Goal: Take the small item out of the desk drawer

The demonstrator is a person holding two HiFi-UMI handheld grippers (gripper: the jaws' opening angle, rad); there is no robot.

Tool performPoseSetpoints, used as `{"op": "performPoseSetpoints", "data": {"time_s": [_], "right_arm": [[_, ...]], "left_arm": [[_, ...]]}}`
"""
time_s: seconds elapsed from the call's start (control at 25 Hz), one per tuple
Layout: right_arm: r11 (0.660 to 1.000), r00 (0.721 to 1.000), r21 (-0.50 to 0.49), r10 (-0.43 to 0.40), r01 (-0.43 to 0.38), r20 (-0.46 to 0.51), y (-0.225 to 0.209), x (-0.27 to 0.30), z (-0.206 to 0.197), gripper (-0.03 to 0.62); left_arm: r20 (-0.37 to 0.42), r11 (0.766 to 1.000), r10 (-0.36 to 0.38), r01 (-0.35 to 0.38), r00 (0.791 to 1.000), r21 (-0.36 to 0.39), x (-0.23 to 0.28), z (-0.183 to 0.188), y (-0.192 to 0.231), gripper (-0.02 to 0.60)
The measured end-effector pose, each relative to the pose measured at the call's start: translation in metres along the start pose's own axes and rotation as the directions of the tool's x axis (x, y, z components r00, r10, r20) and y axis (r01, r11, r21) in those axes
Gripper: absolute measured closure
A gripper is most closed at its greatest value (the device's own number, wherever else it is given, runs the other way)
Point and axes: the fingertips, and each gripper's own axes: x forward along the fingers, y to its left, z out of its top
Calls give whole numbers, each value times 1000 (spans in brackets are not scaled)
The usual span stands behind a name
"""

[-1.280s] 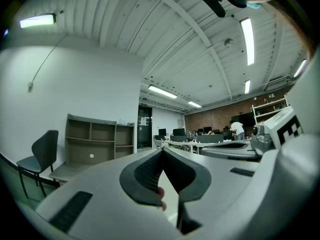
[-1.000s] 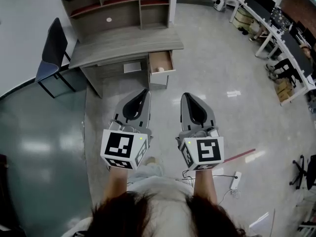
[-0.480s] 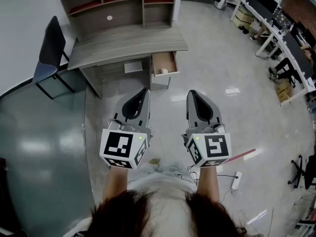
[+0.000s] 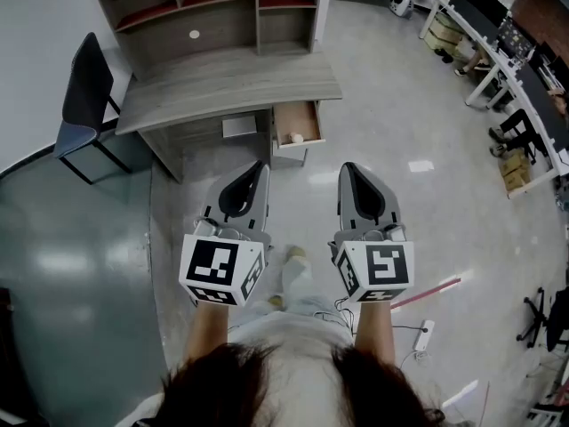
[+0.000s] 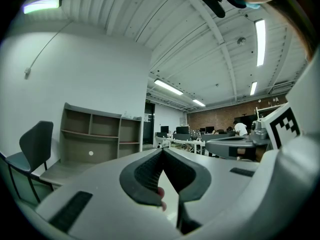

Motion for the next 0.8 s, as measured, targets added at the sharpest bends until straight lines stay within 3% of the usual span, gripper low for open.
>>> {"op": "performPoseSetpoints", "data": {"time_s": [0.8], "right_arm": [[998,997,8,66,-65,-42,-93,154,-32,566]], "left_arm": [[-29,997,80,-80,996,-2,177,-8,48,569]]}}
